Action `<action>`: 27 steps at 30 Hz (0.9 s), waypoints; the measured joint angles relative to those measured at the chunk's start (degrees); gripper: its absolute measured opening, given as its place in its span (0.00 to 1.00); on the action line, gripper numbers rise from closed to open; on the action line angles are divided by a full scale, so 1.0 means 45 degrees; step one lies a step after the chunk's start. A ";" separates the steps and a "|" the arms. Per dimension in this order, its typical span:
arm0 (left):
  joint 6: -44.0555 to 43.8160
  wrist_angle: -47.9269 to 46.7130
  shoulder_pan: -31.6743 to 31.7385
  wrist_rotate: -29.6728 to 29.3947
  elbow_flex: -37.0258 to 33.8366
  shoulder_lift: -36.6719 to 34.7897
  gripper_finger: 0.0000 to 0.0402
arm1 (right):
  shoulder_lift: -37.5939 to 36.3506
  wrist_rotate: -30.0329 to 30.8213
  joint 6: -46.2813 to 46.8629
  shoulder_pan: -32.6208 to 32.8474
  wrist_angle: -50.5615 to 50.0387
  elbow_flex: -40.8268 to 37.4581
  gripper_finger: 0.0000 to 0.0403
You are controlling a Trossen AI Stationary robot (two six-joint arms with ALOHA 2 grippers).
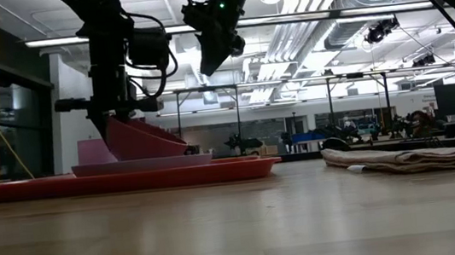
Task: Set up tray
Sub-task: Put the pink bowl on the light purple plate
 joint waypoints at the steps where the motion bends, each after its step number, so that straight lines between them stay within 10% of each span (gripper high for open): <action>1: 0.0019 -0.0004 0.0000 0.0000 0.0000 0.0000 0.14 | 0.0000 -0.0002 -0.0001 0.0000 0.0000 0.0000 0.22; 27: 0.0301 0.0002 0.0000 -0.0053 -0.0011 0.0027 0.19 | 0.0000 -0.0034 -0.0005 0.0000 0.0180 -0.0005 0.22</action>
